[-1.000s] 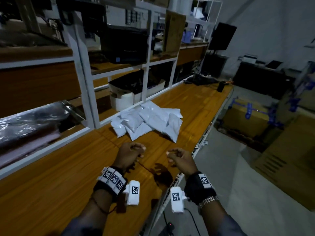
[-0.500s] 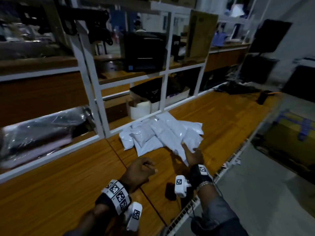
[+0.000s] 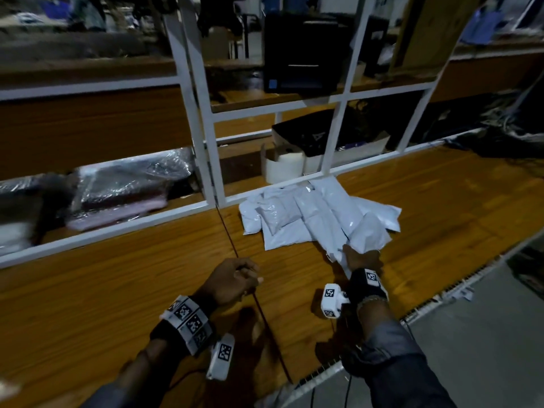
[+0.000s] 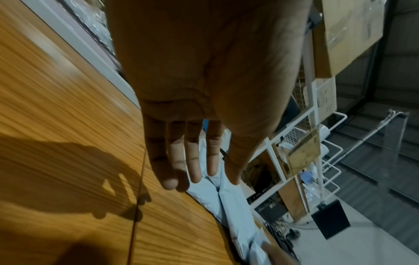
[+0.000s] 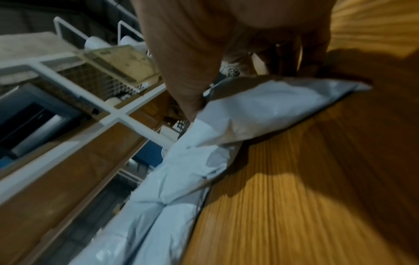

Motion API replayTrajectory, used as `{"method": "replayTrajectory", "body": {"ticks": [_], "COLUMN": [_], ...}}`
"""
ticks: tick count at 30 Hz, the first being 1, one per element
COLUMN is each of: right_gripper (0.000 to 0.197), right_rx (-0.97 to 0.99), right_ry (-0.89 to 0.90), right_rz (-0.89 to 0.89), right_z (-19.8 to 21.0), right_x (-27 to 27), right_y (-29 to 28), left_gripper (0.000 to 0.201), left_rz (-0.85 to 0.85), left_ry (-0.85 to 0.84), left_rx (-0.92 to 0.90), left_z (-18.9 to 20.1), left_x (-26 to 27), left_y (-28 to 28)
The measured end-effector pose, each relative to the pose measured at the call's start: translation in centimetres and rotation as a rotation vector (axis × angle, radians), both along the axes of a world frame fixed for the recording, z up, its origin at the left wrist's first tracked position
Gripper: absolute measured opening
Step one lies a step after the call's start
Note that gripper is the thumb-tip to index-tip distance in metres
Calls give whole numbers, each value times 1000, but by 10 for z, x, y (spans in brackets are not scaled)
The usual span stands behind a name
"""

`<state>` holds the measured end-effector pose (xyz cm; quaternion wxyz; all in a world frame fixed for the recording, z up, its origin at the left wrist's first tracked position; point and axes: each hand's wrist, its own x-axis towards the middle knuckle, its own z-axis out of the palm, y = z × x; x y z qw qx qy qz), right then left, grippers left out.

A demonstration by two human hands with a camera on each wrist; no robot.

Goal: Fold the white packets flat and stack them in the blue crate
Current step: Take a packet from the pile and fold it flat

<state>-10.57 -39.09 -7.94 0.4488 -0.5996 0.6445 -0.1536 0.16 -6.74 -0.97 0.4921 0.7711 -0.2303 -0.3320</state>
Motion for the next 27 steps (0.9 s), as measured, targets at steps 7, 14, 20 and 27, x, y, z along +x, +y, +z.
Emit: {"method": "replayTrajectory", "body": {"ticks": [7, 14, 20, 27], "right_gripper": [97, 88, 89, 90], "right_rx": [-154, -436, -473, -552], "right_ry": [-297, -451, -372, -187], "right_rz": [-82, 341, 770, 1263], "right_z": [-28, 58, 49, 24], "right_x": [-24, -16, 16, 38], "right_y": [0, 150, 278, 402], "left_gripper": [20, 21, 23, 17], "left_rz": [57, 68, 116, 332], "left_ry": [-25, -117, -131, -190], "left_rx": [-36, -47, -19, 10], "left_z": [16, 38, 33, 14], "left_x": [4, 2, -4, -20], "left_y": [28, 90, 192, 336]}}
